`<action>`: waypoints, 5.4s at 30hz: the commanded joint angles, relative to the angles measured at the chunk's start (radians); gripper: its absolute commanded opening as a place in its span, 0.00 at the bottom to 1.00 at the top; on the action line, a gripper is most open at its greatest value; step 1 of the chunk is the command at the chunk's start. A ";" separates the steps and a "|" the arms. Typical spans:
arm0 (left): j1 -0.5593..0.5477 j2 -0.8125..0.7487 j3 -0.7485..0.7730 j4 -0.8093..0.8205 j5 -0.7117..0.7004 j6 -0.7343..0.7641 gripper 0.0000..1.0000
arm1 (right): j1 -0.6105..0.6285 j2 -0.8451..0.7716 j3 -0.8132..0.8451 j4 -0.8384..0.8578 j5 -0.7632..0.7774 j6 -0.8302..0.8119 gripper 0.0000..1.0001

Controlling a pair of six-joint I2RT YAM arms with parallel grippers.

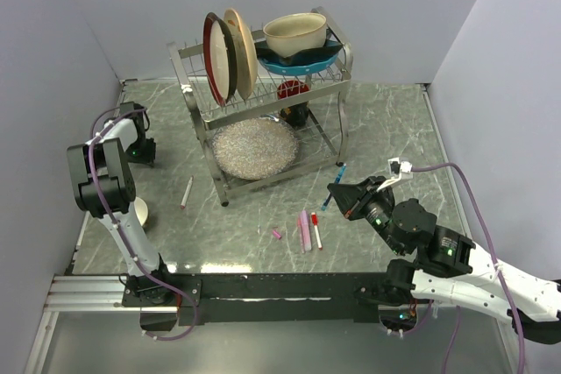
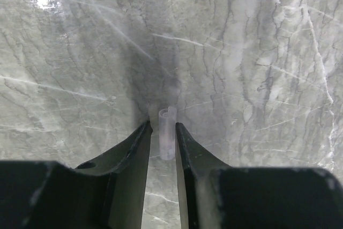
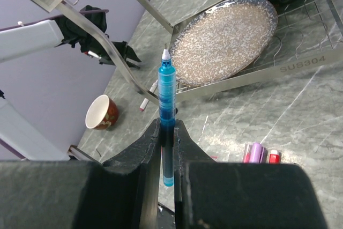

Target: Insert the pens into the pen caps

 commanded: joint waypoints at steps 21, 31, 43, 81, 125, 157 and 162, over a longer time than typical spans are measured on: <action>-0.018 -0.193 -0.148 -0.009 -0.047 0.155 0.01 | 0.001 0.005 0.031 0.007 -0.073 0.054 0.00; -0.043 -0.747 -0.378 0.055 -0.029 0.241 0.01 | 0.001 0.011 0.086 -0.117 -0.069 0.007 0.00; -0.107 -1.267 -0.596 0.135 0.459 0.457 0.01 | 0.002 0.079 0.044 0.030 -0.355 -0.042 0.00; -0.480 -1.574 -0.852 0.747 1.022 0.348 0.01 | 0.222 0.689 0.154 0.542 -0.452 0.120 0.00; -0.495 -1.559 -0.762 0.627 0.933 0.358 0.01 | 0.174 0.728 0.154 0.561 -0.493 0.160 0.00; -0.509 -1.574 -0.834 0.500 1.070 0.454 0.01 | 0.163 0.726 0.223 0.506 -0.466 0.121 0.00; -0.511 -1.547 -0.828 0.442 1.148 0.525 0.01 | 0.127 0.697 0.218 0.466 -0.454 0.110 0.00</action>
